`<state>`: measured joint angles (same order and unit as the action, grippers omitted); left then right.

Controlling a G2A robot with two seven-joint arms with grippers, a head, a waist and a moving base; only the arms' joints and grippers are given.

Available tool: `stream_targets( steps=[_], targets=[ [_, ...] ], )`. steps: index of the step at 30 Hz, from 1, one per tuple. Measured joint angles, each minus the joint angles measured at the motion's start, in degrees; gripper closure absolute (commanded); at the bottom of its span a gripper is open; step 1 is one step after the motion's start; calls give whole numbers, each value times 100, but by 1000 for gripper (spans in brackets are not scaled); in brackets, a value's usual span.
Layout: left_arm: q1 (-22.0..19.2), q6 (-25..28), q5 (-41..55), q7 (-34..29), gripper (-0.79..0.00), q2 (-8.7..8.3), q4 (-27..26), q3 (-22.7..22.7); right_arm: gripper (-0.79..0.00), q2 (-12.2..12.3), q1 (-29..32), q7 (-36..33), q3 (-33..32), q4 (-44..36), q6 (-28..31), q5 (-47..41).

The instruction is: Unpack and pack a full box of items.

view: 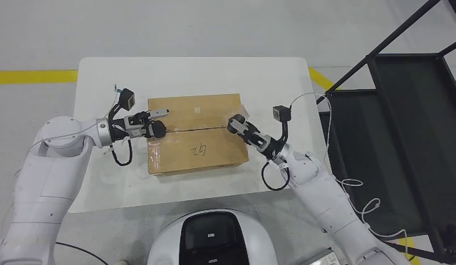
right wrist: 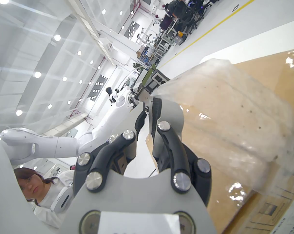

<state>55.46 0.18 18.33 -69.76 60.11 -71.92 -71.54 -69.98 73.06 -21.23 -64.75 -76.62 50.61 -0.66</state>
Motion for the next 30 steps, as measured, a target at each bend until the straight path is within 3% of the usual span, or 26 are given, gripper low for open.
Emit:
stream_targets(
  steps=[12, 20, 30],
  targets=[
    [75, 123, 141, 159, -785, -38, -80, -97, 0, -129, -279, 467, 372, 64, -406, 1350],
    [485, 580, 841, 333, -785, -140, -483, -799, 0, -185, -389, 689, 518, 153, -599, 1851],
    [1103, 644, 1052, 548, -785, -250, -915, -1386, 0, -281, -606, 883, 740, 310, -983, 2187]
  ],
)
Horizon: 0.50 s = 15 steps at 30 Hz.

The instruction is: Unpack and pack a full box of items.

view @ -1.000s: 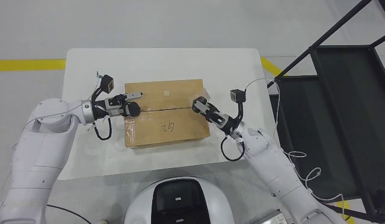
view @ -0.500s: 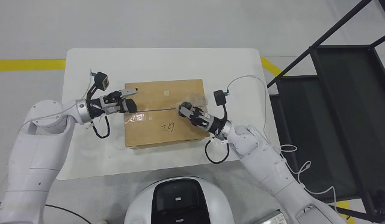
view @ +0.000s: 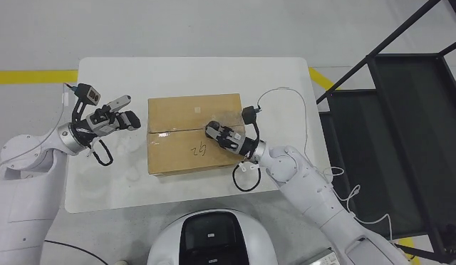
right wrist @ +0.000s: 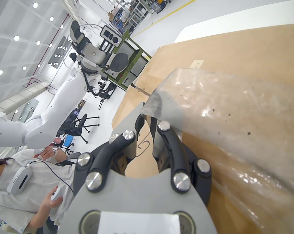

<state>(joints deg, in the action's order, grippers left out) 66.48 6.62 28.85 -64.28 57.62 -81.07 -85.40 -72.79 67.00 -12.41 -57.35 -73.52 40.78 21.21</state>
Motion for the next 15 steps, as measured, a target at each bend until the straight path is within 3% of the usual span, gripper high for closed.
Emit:
stream_targets(
  steps=[5, 6, 7, 8, 15],
  targets=[
    [123, 0, 12, 4, -785, -21, -67, -54, 0, -35, -75, 94, 53, 7, -195, 144],
    [139, 0, 16, 2, -785, -25, -76, -64, -182, -41, -83, 103, 62, 0, -231, 170],
    [149, 1, 23, -2, -785, -28, -81, -69, -311, -45, -88, 107, 67, -6, -256, 182],
    [157, 2, 29, -8, -785, -30, -84, -73, -773, -48, -91, 110, 70, -12, -278, 193],
    [187, 26, 31, -65, -785, -52, -89, -95, -785, -56, -71, -4, 66, -171, -421, 165]
  ],
)
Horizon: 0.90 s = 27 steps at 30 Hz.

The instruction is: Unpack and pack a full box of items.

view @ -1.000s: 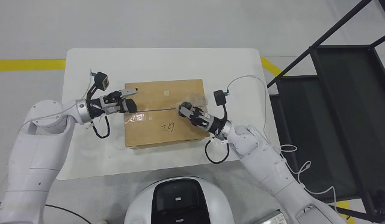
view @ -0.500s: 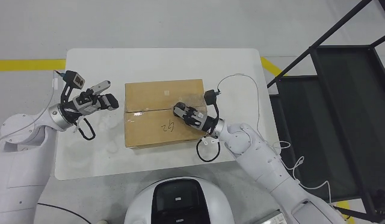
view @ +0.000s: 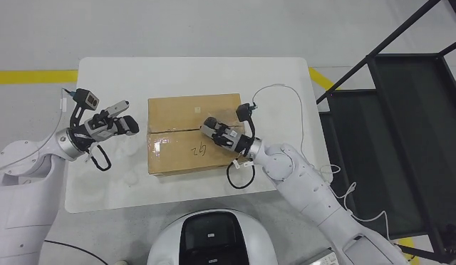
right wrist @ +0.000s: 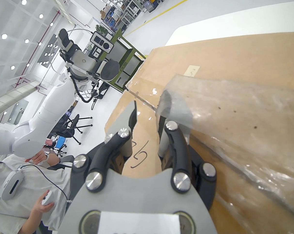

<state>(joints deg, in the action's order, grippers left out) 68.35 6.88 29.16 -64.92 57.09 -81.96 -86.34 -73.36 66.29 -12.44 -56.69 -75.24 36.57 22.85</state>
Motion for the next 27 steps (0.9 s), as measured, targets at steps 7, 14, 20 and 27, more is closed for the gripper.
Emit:
stream_targets(
  steps=[7, 14, 20, 27],
  targets=[
    [45, 56, 52, -34, -785, -22, 11, -59, -785, 9, -80, -415, -34, -313, -306, -101],
    [131, 104, 93, -36, -785, -50, -22, -161, -785, -71, -310, -794, 251, -473, -642, -169],
    [288, 130, 97, 13, -785, -88, -101, -350, -785, -170, -441, -937, 560, -418, -676, -393],
    [479, 143, 122, 166, -785, -126, -218, -574, -785, -273, -629, -860, 760, -255, -710, -495]
  ],
)
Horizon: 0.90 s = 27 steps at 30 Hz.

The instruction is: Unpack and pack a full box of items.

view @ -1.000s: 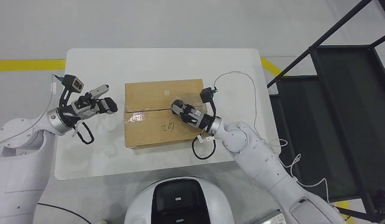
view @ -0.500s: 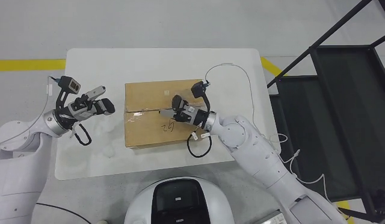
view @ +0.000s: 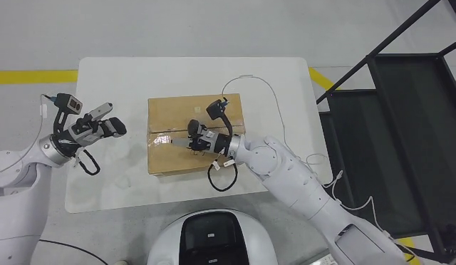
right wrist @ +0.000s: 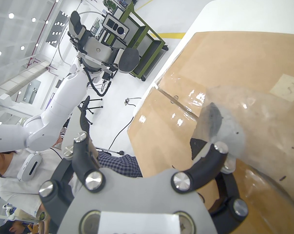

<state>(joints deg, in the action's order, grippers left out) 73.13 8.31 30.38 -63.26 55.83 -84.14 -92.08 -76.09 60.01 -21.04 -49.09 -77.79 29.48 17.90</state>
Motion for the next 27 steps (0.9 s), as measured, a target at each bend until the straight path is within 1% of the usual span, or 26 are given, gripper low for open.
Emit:
stream_targets(
  steps=[5, 17, 27],
  targets=[
    [134, 23, -33, 159, -785, -19, -90, -128, -785, -118, -235, 130, 229, 188, -72, 39],
    [597, 51, -135, 818, -785, -57, -391, -578, -785, -483, -802, 454, 829, 776, -115, 60],
    [987, 1, -117, 1117, -785, -68, -619, -840, -785, -863, -1258, 570, 1324, 1373, -225, 11]
  ],
)
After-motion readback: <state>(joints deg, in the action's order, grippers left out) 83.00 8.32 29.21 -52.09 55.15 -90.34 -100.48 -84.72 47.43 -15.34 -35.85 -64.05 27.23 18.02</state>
